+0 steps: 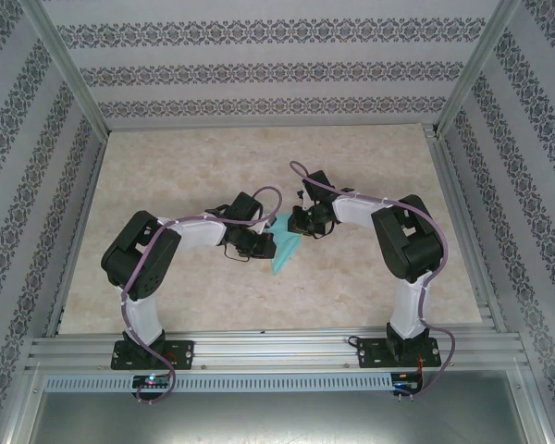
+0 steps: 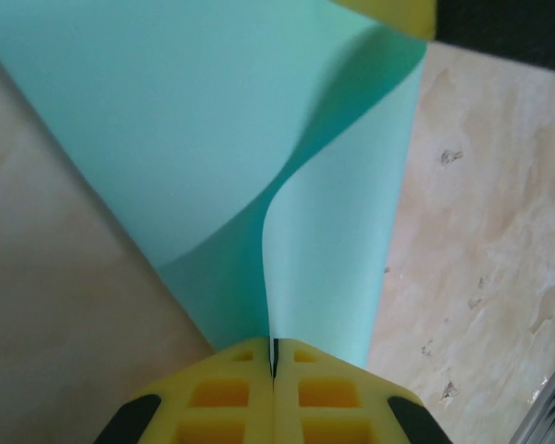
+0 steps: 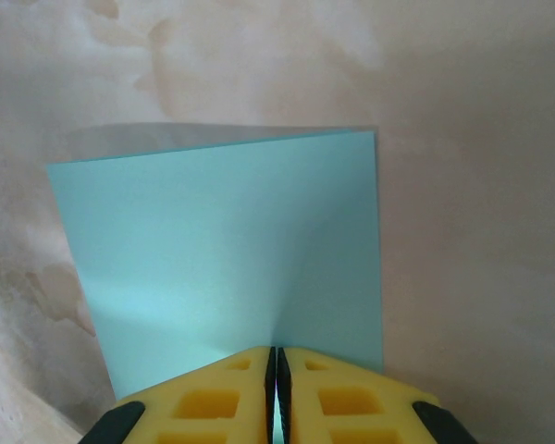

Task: Fold a paper plane with a square sheet of paper (pick it up from the middle)
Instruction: Third fold the triangle at the center of the table.

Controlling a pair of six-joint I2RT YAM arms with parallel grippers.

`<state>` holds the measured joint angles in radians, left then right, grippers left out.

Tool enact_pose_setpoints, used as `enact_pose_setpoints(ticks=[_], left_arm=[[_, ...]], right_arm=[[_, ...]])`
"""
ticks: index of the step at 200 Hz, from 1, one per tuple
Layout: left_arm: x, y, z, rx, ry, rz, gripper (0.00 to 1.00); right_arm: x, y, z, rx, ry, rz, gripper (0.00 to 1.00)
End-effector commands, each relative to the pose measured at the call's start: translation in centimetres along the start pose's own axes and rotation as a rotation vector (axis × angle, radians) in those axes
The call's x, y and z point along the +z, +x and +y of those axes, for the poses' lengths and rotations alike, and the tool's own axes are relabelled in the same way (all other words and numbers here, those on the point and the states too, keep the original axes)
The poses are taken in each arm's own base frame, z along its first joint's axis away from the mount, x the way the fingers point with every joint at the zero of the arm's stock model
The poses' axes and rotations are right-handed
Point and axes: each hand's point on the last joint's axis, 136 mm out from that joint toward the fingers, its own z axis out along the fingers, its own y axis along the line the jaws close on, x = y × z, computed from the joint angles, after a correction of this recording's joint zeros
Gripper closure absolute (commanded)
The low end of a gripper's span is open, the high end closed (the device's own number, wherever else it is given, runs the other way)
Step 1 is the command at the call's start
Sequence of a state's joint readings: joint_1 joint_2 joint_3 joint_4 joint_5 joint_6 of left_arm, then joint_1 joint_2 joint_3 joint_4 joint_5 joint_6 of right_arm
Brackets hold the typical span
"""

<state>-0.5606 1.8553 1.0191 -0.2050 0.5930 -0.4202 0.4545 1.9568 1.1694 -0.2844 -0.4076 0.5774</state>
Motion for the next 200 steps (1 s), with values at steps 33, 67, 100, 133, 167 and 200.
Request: enact_pose_setpoints(ticks=[33, 67, 100, 133, 167, 200], left_arm=[[0.1, -0.7, 0.5, 0.019, -0.006, -0.020, 0.93], [-0.7, -1.3, -0.1, 0.050, -0.004, -0.042, 0.92], [-0.2, -0.8, 0.6, 0.040, -0.019, -0.031, 0.93], [-0.4, -1.0, -0.1, 0.047, 0.014, -0.046, 0.92], [-1.2, -1.4, -0.7, 0.069, 0.016, -0.072, 0.92], [-0.6, -1.2, -0.2, 0.064, 0.006, -0.050, 0.92]], right_arm=[[1.3, 2.7, -2.1, 0.046, 0.077, 0.079, 0.85], [1.5, 3.0, -2.3, 0.048, 0.082, 0.086, 0.85], [1.5, 3.0, -2.4, 0.049, 0.083, 0.088, 0.85], [1.7, 3.2, -2.6, 0.052, 0.089, 0.093, 0.85], [1.6, 3.2, -2.9, 0.052, 0.102, 0.089, 0.86], [1.6, 3.1, -2.7, 0.053, 0.097, 0.086, 0.86]])
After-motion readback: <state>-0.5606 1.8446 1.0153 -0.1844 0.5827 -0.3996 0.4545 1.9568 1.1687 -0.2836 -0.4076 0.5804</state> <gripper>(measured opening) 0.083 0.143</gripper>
